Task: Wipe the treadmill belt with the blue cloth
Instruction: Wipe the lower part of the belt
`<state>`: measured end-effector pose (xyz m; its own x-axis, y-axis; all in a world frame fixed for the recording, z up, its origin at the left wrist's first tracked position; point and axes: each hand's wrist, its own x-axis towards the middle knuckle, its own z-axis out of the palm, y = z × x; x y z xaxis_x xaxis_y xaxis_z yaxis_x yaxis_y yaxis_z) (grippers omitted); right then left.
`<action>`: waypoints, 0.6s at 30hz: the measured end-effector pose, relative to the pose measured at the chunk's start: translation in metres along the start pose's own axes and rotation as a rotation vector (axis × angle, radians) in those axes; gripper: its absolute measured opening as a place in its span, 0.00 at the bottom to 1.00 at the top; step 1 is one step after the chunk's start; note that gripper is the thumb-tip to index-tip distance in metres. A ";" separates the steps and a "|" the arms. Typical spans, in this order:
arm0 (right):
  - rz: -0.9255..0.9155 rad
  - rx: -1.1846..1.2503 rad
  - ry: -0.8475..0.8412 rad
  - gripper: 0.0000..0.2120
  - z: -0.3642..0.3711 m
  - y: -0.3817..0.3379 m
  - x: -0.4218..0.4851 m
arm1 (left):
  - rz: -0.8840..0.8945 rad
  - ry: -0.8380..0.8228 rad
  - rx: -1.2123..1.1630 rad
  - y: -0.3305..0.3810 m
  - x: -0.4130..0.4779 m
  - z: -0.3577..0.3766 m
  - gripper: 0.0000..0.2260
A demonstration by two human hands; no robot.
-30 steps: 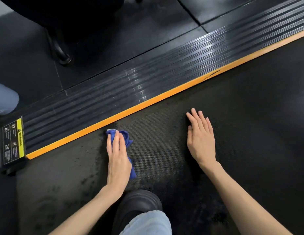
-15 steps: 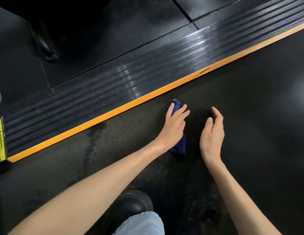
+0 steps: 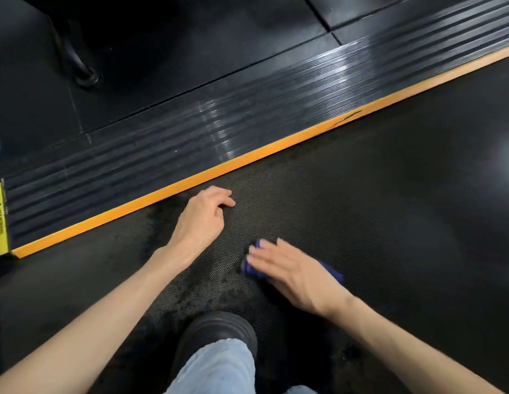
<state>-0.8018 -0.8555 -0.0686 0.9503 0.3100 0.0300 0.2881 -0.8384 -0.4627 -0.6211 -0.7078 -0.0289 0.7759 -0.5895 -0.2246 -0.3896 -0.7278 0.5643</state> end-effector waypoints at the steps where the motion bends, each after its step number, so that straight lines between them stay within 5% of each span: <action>1: -0.072 0.003 -0.032 0.20 0.006 -0.002 -0.019 | 0.009 -0.013 -0.003 -0.002 -0.004 0.002 0.19; 5: -0.100 -0.054 -0.107 0.17 -0.008 0.035 0.010 | -0.009 -0.055 0.051 0.004 -0.010 0.005 0.20; 10: 0.703 0.001 0.497 0.18 -0.043 0.097 0.065 | 0.036 0.024 0.252 0.020 -0.003 0.004 0.19; 13: 0.530 -0.082 0.441 0.19 -0.031 0.048 0.055 | 0.051 0.027 0.320 0.021 0.001 0.008 0.20; 18: 0.039 0.064 -0.021 0.18 0.025 -0.032 -0.033 | 0.059 0.016 0.344 0.024 0.001 0.007 0.19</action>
<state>-0.8454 -0.8278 -0.0769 0.9577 0.2877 -0.0068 0.2426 -0.8197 -0.5189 -0.6334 -0.7285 -0.0215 0.7536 -0.6307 -0.1850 -0.5765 -0.7695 0.2748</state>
